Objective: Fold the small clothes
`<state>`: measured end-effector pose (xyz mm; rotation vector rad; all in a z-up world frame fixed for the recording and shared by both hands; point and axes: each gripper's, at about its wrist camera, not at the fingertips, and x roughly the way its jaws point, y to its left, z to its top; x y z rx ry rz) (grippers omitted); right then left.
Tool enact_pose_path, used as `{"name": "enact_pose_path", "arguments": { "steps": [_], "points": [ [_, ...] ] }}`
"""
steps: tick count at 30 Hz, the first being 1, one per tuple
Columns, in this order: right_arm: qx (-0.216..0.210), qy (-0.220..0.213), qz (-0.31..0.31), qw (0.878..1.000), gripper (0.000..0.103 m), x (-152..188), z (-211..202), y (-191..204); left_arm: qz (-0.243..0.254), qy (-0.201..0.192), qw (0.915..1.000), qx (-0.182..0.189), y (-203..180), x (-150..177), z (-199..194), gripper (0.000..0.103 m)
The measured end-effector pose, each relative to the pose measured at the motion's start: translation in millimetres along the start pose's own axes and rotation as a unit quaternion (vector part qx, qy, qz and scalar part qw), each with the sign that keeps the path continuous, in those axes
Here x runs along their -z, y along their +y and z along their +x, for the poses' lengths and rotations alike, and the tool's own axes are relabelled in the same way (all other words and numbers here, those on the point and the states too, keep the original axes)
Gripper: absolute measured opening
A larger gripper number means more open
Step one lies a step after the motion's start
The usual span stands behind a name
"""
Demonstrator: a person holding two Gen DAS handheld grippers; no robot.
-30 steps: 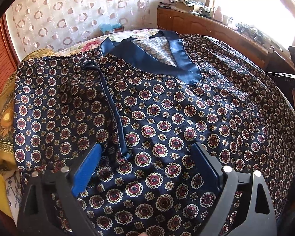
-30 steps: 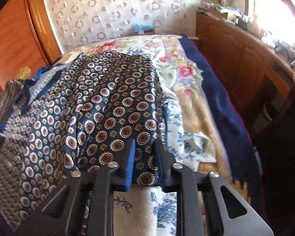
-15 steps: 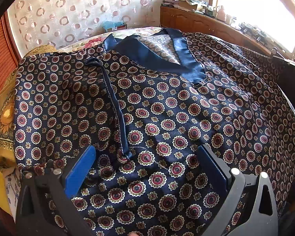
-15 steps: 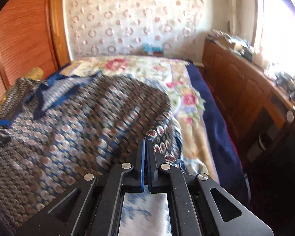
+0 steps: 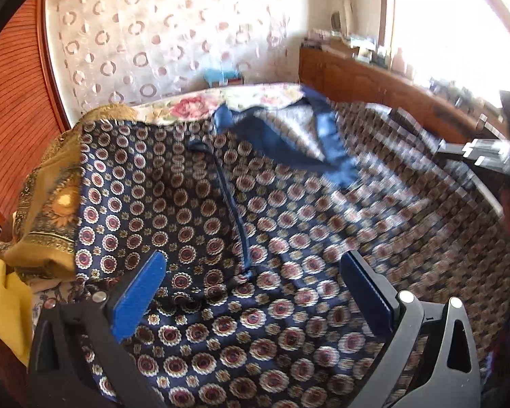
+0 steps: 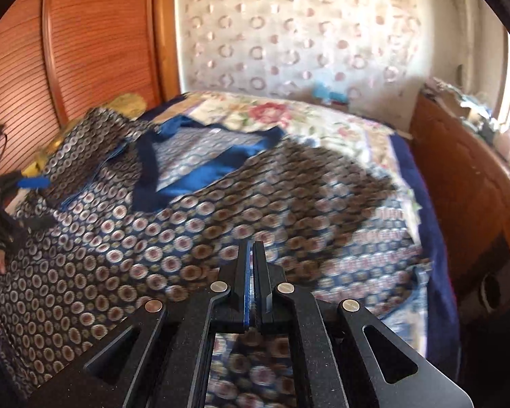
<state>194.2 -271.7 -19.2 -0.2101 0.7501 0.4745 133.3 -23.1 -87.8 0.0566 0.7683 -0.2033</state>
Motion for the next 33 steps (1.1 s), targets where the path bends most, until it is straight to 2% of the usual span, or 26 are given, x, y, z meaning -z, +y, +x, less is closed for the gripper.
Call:
{"name": "enact_pose_path", "arguments": {
  "steps": [3, 6, 8, 10, 12, 14, 19, 27, 29, 30, 32, 33],
  "points": [
    [-0.010, 0.012, 0.004, 1.000, 0.000, 3.6, 5.2, 4.9, -0.003, -0.022, 0.9996, 0.017, -3.0, -1.5, -19.8, 0.103],
    [-0.003, 0.005, 0.012, 1.000, 0.002, 5.1, -4.6, 0.6, 0.000, -0.040, 0.9987, 0.031, -10.3, -2.0, -36.6, 0.103],
    [0.009, -0.008, 0.023, 1.000, 0.011, 4.3, -17.8, -8.4, -0.003, -0.048, 0.9979, 0.044, -15.0, -1.8, -45.8, 0.103],
    [0.032, -0.021, 0.036, 0.999, 0.040, 2.1, -29.9, -21.0, -0.002, -0.054, 0.9973, 0.051, -21.5, -3.0, -51.9, 0.103],
    [0.057, -0.032, 0.053, 0.996, 0.047, 1.5, -41.2, -39.7, 0.003, -0.058, 0.9969, 0.053, -27.6, -3.3, -56.3, 0.103],
    [0.082, -0.025, 0.077, 0.993, 0.047, 5.1, -46.7, -62.7, 0.005, -0.061, 0.9965, 0.058, -32.2, -2.2, -59.1, 0.103],
    [0.108, 0.009, 0.118, 0.987, 0.047, 22.0, -38.4, -99.5, 0.003, -0.059, 0.9959, 0.069, -40.4, 2.8, -57.4, 0.103],
    [0.069, 0.064, 0.171, 0.981, 0.047, 42.0, -3.6, -112.9, 0.008, -0.052, 0.9957, 0.076, -49.8, 8.0, -52.7, 0.103],
    [0.079, 0.064, 0.163, 0.981, 0.047, 41.3, -0.3, -108.6, 0.009, -0.051, 0.9956, 0.078, -51.2, 9.2, -52.1, 0.103],
    [0.083, 0.066, 0.158, 0.982, 0.046, 39.7, 1.3, -107.1, 0.009, -0.050, 0.9956, 0.079, -51.5, 9.7, -51.7, 0.103],
    [0.089, 0.069, 0.150, 0.982, 0.035, 37.5, 4.6, -104.3, 0.007, -0.048, 0.9955, 0.081, -51.6, 10.5, -50.5, 0.103],
    [0.093, 0.070, 0.140, 0.983, 0.024, 35.0, 6.7, -101.8, 0.007, -0.048, 0.9955, 0.081, -51.7, 10.9, -50.3, 0.103]
  ]
}}
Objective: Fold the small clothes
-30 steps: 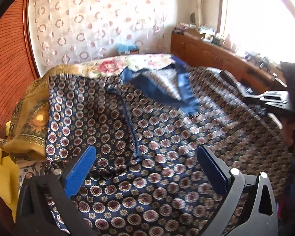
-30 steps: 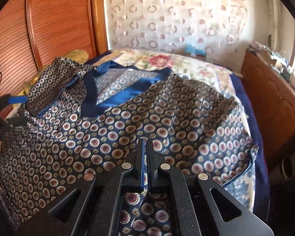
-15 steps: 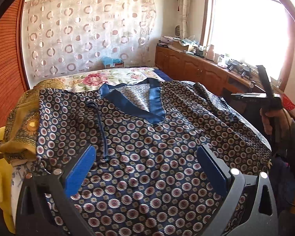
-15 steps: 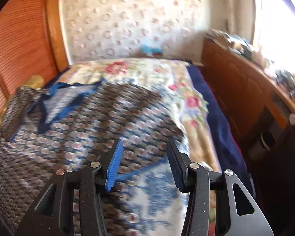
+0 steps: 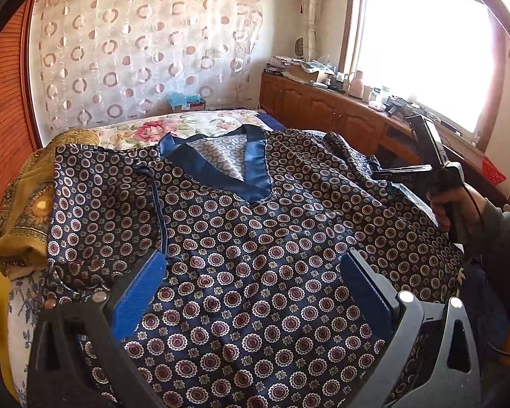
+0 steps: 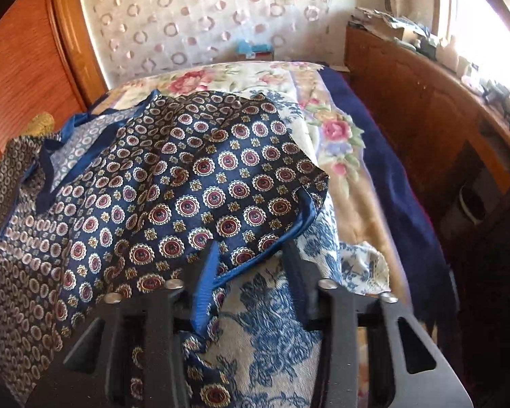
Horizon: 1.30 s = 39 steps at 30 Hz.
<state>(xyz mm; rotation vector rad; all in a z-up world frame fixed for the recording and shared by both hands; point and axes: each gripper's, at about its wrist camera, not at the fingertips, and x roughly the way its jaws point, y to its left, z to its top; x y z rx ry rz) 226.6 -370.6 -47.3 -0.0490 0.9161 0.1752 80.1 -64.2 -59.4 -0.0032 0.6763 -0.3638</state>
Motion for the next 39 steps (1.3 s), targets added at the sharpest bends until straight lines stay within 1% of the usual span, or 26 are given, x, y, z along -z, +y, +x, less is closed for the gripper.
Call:
{"name": "enact_pose_path", "arguments": {
  "steps": [1, 2, 4, 8, 11, 17, 19, 21, 22, 24, 30, 32, 36, 39],
  "points": [
    [0.001, 0.000, -0.009, 1.000, 0.011, -1.0, 0.5, 2.4, 0.000, 0.000, 1.0000, 0.000, 0.2, 0.5, 0.2, 0.103],
    [-0.004, 0.000, -0.016, 1.000, 0.006, -2.5, 0.9, 4.9, -0.001, 0.000, 1.0000, 0.000, 0.5, 0.5, -0.3, 0.103],
    [-0.008, -0.003, -0.023, 1.000, 0.001, -6.2, -0.4, 8.5, -0.003, 0.000, 1.0000, -0.001, 1.9, 1.4, -1.0, 0.103],
    [-0.028, -0.030, -0.043, 0.998, 0.000, -19.1, -9.5, 22.5, -0.007, -0.001, 1.0000, -0.001, 5.2, 2.4, -2.9, 0.103],
    [-0.042, -0.055, -0.067, 0.995, 0.000, -34.8, -20.0, 45.4, -0.009, -0.001, 1.0000, -0.004, 7.0, 3.4, -3.8, 0.103],
    [-0.069, -0.083, -0.114, 0.988, 0.000, -58.9, -29.5, 93.2, -0.015, -0.003, 0.9998, -0.008, 12.6, 5.9, -7.4, 0.103],
    [-0.090, -0.087, -0.116, 0.985, 0.005, -63.2, -33.1, 102.0, -0.017, -0.003, 0.9998, -0.011, 14.7, 7.0, -8.9, 0.103],
    [-0.081, -0.091, -0.112, 0.986, 0.027, -64.6, -35.1, 105.1, -0.019, -0.002, 0.9997, -0.012, 17.0, 8.1, -10.2, 0.103],
    [-0.081, -0.092, -0.109, 0.986, 0.031, -64.1, -35.7, 104.1, -0.020, -0.003, 0.9997, -0.013, 18.4, 8.6, -10.9, 0.103],
    [-0.072, -0.089, -0.106, 0.988, 0.032, -63.1, -34.6, 98.5, -0.024, -0.005, 0.9996, -0.014, 21.1, 8.4, -12.0, 0.103],
    [-0.015, -0.058, -0.078, 0.995, 0.033, -55.9, -15.4, 62.7, -0.034, -0.009, 0.9992, -0.021, 29.4, 9.4, -13.6, 0.103],
    [-0.007, -0.040, -0.063, 0.997, 0.033, -51.2, -3.5, 47.0, -0.037, -0.009, 0.9990, -0.024, 32.9, 10.2, -13.9, 0.103],
    [-0.003, -0.004, -0.045, 0.999, 0.033, -37.6, 18.6, 27.7, -0.043, -0.006, 0.9987, -0.027, 37.4, 11.7, -12.9, 0.103],
    [-0.002, 0.005, -0.042, 0.999, 0.033, -32.2, 25.1, 22.9, -0.043, -0.004, 0.9986, -0.030, 38.5, 12.1, -11.7, 0.103]
  ]
}}
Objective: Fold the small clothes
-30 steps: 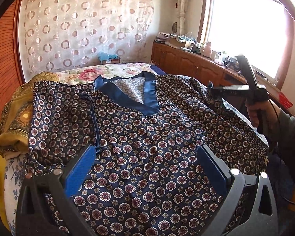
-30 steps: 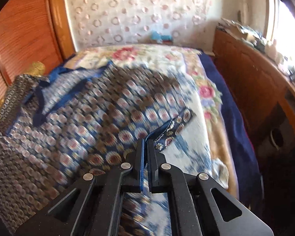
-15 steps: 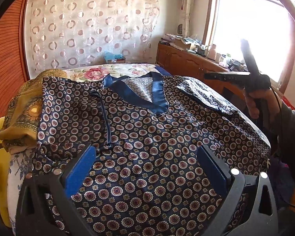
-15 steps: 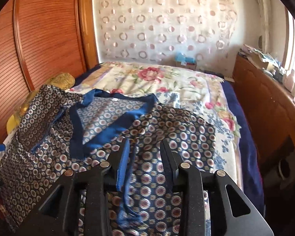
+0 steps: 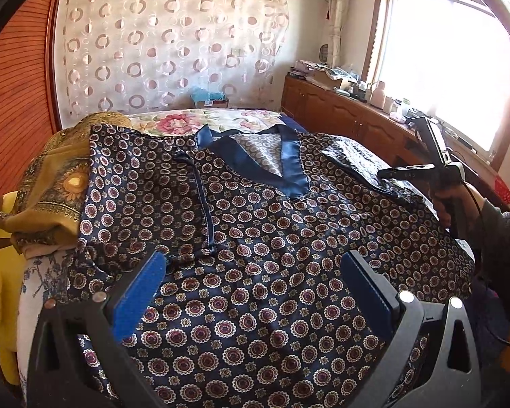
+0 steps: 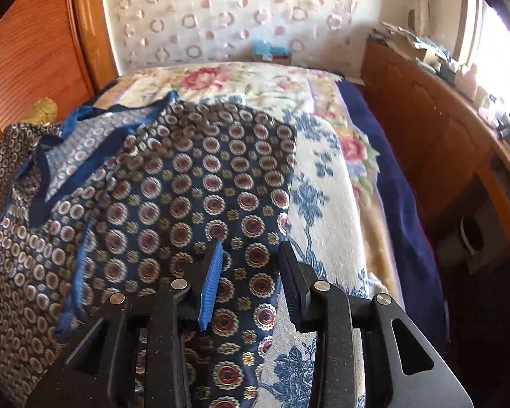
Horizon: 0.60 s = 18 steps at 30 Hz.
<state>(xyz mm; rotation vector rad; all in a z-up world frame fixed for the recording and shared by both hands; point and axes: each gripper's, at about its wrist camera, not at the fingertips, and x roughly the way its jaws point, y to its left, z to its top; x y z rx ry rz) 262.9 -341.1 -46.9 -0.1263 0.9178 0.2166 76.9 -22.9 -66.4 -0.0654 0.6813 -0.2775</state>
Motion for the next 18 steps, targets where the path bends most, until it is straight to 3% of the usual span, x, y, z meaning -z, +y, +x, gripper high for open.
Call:
{"name": "enact_pose_path", "arguments": {
  "steps": [8, 12, 18],
  "points": [
    [0.002, -0.001, -0.008, 1.000, 0.033, 2.1, 0.8, 1.7, -0.005, 0.002, 1.0000, -0.008, 6.4, 0.6, -1.0, 0.103],
    [-0.007, -0.002, -0.020, 1.000, 0.002, 3.4, 1.3, 6.5, -0.008, 0.000, 0.9999, -0.012, 11.0, 0.3, -2.5, 0.103],
    [0.011, -0.007, -0.028, 1.000, 0.000, 4.6, -1.2, -0.5, -0.012, -0.005, 0.9997, -0.020, 19.5, -2.5, -4.7, 0.103]
  ]
}}
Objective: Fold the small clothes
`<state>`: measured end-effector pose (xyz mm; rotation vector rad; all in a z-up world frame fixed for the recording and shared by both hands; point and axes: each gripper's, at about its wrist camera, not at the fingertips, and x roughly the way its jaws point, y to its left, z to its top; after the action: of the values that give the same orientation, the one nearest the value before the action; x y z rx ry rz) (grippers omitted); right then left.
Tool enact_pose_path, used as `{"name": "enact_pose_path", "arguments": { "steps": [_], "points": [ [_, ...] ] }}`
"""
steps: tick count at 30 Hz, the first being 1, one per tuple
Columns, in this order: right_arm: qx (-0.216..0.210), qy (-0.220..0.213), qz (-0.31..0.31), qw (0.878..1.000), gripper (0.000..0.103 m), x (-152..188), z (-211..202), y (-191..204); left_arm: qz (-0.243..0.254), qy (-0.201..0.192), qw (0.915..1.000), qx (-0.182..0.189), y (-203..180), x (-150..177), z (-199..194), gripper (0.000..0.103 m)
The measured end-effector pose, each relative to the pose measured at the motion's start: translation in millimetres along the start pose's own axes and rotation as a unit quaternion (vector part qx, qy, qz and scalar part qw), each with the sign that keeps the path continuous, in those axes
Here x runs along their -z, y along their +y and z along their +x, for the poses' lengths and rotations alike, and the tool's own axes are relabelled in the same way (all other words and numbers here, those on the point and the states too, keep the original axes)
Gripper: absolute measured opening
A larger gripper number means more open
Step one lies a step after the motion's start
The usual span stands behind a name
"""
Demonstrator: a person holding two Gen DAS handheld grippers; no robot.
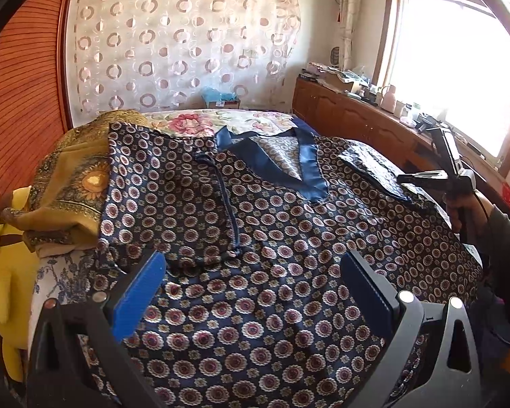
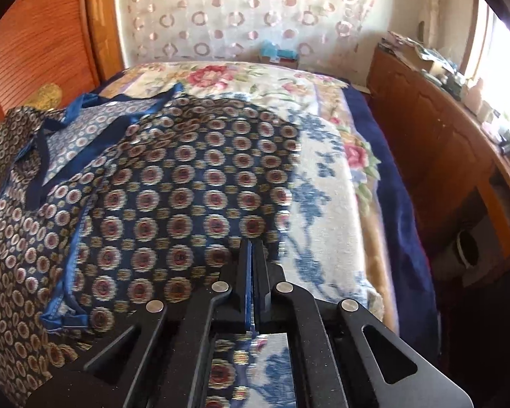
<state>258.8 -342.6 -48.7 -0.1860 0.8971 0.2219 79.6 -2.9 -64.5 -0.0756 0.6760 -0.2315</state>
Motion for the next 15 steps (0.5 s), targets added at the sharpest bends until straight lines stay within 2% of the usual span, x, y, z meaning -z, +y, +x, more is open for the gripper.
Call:
{"name": "enact_pose_path", "arguments": {
  "steps": [9, 11, 13, 15],
  "points": [
    [-0.015, -0.009, 0.032, 0.999, 0.000, -10.1, -0.8, -16.5, 0.014, -0.002, 0.9995, -0.028, 38.5, -31.5, 14.8, 0.103],
    [-0.013, -0.013, 0.031, 0.999, 0.005, -16.0, 2.8, -15.8, 0.015, -0.001, 0.9992, -0.036, 51.6, -41.4, 20.9, 0.103],
    [-0.011, -0.011, 0.028, 0.999, 0.019, -23.4, 10.5, -14.6, 0.013, -0.002, 0.9990, -0.042, 64.3, -52.1, 26.8, 0.101],
    [-0.013, -0.009, 0.026, 1.000, 0.029, -28.6, 17.6, -13.7, 0.005, 0.003, 0.9990, -0.044, 76.4, -61.6, 33.3, 0.096]
  ]
}}
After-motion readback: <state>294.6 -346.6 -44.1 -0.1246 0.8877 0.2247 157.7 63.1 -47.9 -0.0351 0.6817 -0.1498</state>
